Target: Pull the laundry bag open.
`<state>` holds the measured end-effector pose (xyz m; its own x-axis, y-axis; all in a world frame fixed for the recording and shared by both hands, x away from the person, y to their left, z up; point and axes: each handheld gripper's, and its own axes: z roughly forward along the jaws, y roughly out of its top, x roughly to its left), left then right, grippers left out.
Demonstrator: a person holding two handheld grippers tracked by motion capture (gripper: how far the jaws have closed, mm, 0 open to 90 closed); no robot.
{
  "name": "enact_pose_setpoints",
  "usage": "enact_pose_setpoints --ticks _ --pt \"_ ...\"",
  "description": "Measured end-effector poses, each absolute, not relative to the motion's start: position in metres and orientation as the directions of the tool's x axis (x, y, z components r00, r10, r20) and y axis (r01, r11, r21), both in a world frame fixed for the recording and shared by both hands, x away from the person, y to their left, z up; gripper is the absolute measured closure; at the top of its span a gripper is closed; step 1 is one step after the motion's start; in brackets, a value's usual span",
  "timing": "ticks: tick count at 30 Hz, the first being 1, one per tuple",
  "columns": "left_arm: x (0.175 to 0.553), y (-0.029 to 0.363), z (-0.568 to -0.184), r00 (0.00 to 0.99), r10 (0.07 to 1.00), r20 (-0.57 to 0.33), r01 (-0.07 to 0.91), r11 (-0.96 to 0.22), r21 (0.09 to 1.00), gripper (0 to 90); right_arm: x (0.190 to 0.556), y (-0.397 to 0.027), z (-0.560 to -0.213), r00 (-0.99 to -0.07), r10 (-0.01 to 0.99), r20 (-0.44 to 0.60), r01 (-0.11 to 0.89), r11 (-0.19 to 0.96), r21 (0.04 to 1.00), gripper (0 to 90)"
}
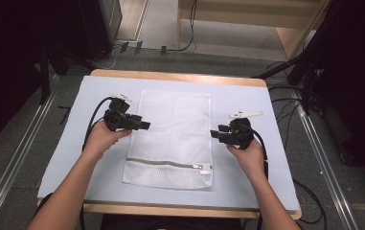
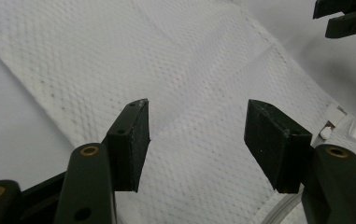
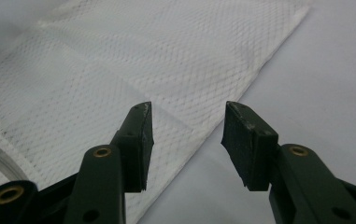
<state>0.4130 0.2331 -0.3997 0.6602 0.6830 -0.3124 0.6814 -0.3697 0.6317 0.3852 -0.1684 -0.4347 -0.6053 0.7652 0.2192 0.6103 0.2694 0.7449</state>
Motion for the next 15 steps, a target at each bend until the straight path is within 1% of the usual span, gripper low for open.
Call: enact_pose_setpoints --ticks 10,15 --pt "0.406 0.216 -0.399 0.686 0.657 -0.313 0.669 -0.398 0.628 41.6 0.369 -0.166 -0.437 -0.628 0.746 0.222 0.605 0.289 0.742 54.0" --pt "0.397 0.210 -0.396 0.699 0.643 -0.311 0.659 -0.412 0.629 42.3 0.366 -0.162 -0.435 -0.634 0.738 0.231 0.611 0.296 0.734 56.6"
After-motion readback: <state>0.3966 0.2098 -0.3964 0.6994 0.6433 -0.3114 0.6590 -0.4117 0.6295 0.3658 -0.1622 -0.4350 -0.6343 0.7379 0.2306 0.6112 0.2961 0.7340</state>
